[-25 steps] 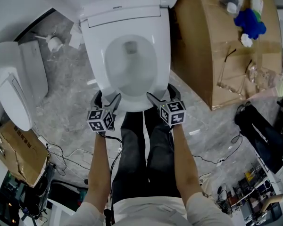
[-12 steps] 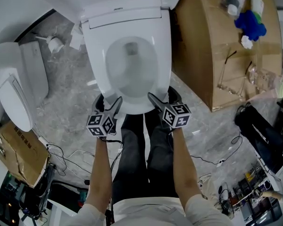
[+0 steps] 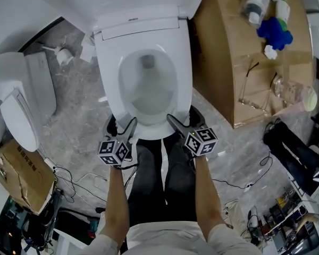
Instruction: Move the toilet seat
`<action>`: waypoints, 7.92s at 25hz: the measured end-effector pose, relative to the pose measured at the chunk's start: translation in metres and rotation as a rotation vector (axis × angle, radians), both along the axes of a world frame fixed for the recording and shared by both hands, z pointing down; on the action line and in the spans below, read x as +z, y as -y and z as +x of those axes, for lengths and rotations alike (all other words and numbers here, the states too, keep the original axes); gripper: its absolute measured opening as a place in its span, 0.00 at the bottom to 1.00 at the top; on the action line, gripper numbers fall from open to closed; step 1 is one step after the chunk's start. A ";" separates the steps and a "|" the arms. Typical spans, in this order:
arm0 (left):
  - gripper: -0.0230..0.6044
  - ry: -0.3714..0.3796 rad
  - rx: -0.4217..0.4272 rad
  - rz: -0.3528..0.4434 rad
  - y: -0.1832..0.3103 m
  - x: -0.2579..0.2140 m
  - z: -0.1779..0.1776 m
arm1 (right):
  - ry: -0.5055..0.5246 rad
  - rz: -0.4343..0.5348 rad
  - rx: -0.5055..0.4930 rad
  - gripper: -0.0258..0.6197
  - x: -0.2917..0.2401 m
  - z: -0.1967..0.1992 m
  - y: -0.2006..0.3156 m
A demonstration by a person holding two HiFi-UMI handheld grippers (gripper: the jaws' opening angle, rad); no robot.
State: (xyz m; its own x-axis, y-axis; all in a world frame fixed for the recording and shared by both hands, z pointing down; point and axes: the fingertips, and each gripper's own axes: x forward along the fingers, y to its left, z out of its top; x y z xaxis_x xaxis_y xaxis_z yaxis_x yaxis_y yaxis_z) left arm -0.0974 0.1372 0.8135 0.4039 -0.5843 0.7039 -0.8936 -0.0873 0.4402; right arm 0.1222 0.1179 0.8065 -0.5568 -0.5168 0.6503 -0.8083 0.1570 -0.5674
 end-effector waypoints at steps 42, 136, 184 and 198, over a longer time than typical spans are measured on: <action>0.70 -0.066 -0.173 0.256 0.065 -0.159 -0.009 | 0.219 0.196 0.244 0.76 -0.154 0.004 0.064; 0.60 -0.157 -0.212 0.652 0.313 -0.373 -0.043 | 0.037 0.793 0.255 0.68 -0.388 -0.027 0.297; 0.60 -0.125 -0.265 0.785 0.398 -0.385 -0.058 | 0.002 0.901 0.395 0.68 -0.396 -0.029 0.401; 0.60 -0.096 -0.293 0.808 0.411 -0.383 -0.060 | -0.008 0.921 0.410 0.68 -0.394 -0.029 0.417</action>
